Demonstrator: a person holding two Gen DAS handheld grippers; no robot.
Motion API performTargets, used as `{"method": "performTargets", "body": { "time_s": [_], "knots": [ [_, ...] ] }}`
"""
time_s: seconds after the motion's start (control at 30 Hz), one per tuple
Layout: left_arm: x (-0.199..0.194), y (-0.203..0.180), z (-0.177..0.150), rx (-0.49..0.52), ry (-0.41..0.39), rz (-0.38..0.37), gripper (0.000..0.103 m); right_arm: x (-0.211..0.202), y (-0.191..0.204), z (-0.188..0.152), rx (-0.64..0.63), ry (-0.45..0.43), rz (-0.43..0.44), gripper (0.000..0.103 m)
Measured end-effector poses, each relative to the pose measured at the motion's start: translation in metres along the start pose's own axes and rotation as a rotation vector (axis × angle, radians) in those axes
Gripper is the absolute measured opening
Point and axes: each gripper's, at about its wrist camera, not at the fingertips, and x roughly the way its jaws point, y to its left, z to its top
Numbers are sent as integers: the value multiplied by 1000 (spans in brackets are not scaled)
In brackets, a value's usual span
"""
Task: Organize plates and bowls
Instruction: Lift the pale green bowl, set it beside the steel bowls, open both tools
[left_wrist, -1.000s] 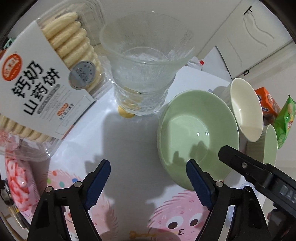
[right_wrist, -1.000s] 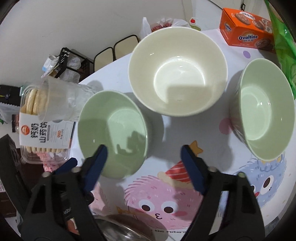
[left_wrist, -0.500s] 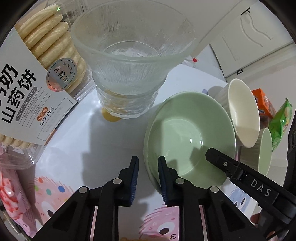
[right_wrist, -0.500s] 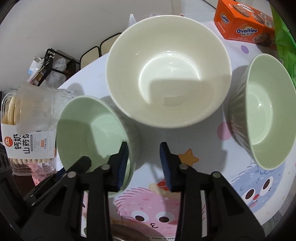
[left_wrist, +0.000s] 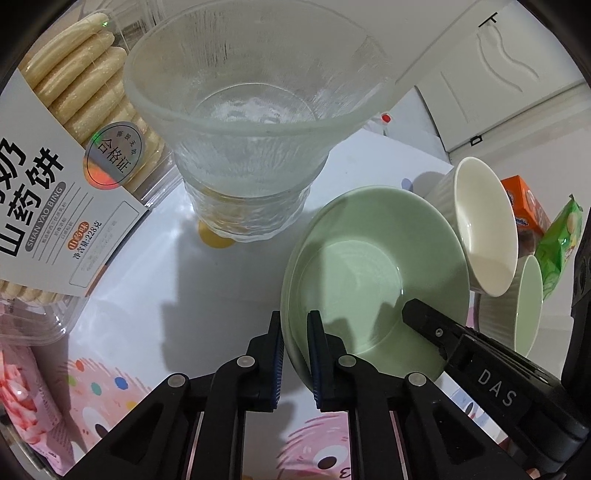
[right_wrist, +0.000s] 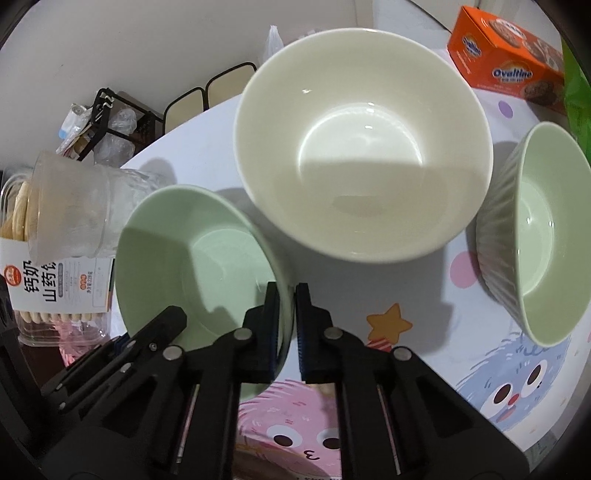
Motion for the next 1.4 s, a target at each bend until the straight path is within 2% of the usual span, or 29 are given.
{"method": "performTargets", "body": {
  "time_s": [0.43, 0.67, 1.07, 1.4],
  "knots": [
    [-19, -3, -17, -7, -33, 7, 11, -15, -1, -21, -33, -20, 20, 10],
    [-37, -23, -44, 21, -63, 25, 11, -40, -11, -45, -74, -45, 22, 10],
    [-47, -84, -125, 58, -69, 14, 11, -85, -77, -109, -56, -56, 44, 11],
    [-42, -124, -189, 75, -54, 22, 11, -104, -127, -151, -62, -48, 44, 12]
  ]
}}
